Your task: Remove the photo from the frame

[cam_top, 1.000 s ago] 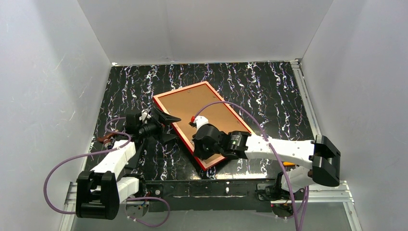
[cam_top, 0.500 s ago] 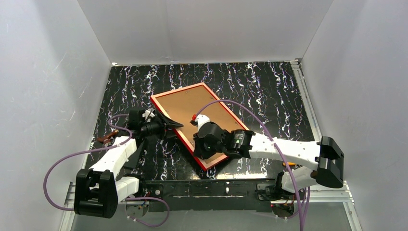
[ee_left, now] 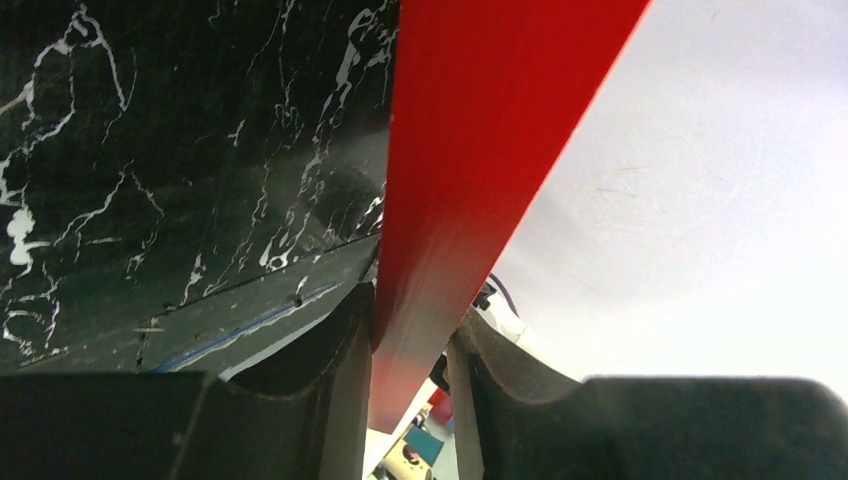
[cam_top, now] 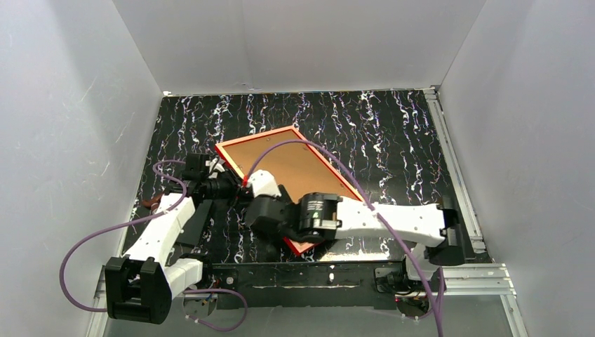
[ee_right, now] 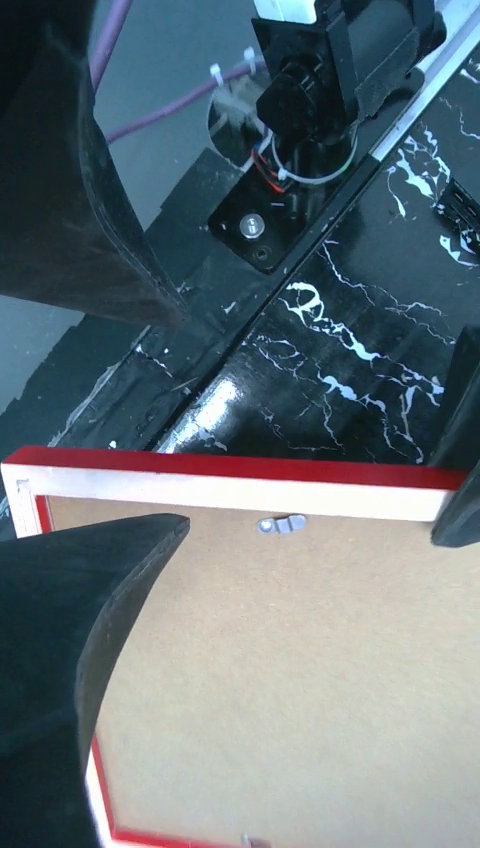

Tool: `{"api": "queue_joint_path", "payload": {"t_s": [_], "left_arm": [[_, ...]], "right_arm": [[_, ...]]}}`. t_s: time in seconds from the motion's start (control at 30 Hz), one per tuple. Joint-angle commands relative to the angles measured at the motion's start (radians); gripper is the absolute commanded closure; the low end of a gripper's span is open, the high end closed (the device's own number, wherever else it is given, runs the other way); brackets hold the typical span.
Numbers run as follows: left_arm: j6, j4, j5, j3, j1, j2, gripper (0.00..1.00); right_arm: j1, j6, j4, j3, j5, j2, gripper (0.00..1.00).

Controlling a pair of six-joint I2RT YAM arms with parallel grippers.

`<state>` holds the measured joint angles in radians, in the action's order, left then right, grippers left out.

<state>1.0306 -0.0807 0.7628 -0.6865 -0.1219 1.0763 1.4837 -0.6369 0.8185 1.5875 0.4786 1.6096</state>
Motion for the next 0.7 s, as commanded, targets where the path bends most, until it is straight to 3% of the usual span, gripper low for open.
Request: {"api": "queue_joint_path", "payload": {"t_s": [0.0,0.23,0.43,0.57,0.67], "left_arm": [[-0.014,0.258,0.044,-0.079,-0.005,-0.019,1.00],[0.011,0.402,0.014,-0.157,-0.005,-0.013,1.00],[0.042,0.469,0.025,-0.192,-0.005,0.008,1.00],[0.032,0.545,-0.003,-0.229,-0.005,0.007,1.00],[0.025,0.573,-0.023,-0.241,-0.005,0.010,1.00]], "right_arm": [[0.103,-0.052,0.372,0.231,0.297,0.143,0.21],[0.155,-0.160,0.771,0.545,0.496,0.443,0.15],[0.154,-0.051,0.684,0.534,0.534,0.492,0.15],[0.118,-0.123,0.774,0.558,0.600,0.544,0.23],[0.108,-0.132,0.773,0.543,0.600,0.535,0.36]]}}
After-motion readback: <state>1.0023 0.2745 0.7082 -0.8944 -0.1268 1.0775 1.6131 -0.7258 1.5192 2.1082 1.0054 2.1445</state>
